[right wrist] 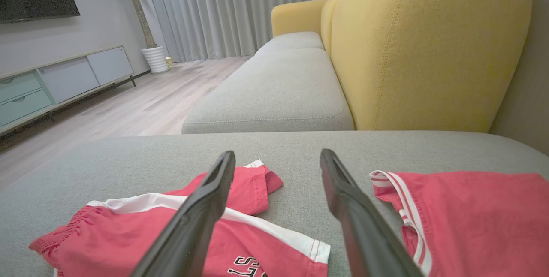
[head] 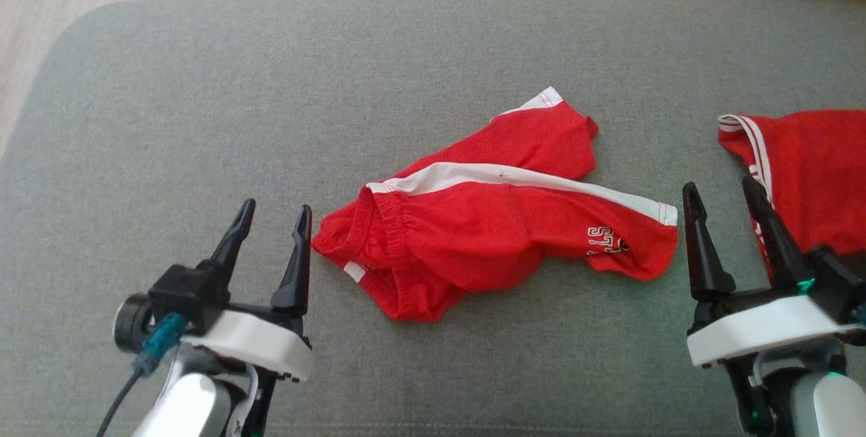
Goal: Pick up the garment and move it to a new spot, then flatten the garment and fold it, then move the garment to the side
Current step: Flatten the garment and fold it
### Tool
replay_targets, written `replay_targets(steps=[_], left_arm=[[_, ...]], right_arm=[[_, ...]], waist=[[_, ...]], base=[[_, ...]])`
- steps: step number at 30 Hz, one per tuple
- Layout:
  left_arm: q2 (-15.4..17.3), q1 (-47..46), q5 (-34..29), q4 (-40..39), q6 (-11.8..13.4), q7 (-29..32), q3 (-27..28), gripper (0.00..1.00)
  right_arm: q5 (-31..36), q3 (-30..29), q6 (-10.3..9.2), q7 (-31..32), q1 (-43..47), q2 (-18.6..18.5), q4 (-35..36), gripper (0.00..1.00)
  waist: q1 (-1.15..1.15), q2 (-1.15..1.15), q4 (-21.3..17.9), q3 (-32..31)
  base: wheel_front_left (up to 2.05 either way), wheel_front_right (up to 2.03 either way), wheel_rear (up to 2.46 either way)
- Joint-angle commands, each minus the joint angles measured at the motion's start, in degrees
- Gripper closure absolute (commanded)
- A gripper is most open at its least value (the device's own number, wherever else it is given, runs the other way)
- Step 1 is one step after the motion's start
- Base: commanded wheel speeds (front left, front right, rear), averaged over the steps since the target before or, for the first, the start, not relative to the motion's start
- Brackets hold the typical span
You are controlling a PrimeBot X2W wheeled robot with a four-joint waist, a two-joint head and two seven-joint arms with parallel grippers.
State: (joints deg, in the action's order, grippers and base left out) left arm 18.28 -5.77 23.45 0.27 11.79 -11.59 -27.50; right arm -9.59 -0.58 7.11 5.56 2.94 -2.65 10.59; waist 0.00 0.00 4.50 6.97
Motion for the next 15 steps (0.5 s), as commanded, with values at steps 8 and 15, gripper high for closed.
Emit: replay_targets(steps=[8, 15], left_arm=[[-3.29, -11.93, 4.96, 3.16, -6.23, 7.91, -1.92, 0.00], [-6.60, -18.41, 10.45, 15.28, -9.61, 16.67, -3.15, 0.00]], right_arm=[[-0.57, 1.40, 0.37, 0.00, -3.21, -0.22, 1.41, 0.00], [-0.94, 2.01, 0.37, 0.00, -3.95, -0.22, 0.71, 0.00]], waist=[[0.00, 0.00, -0.47, 2.47], [0.00, 0.00, -1.67, 3.65]], base=[[0.00, 0.00, 0.00], [0.00, 0.00, 0.00]])
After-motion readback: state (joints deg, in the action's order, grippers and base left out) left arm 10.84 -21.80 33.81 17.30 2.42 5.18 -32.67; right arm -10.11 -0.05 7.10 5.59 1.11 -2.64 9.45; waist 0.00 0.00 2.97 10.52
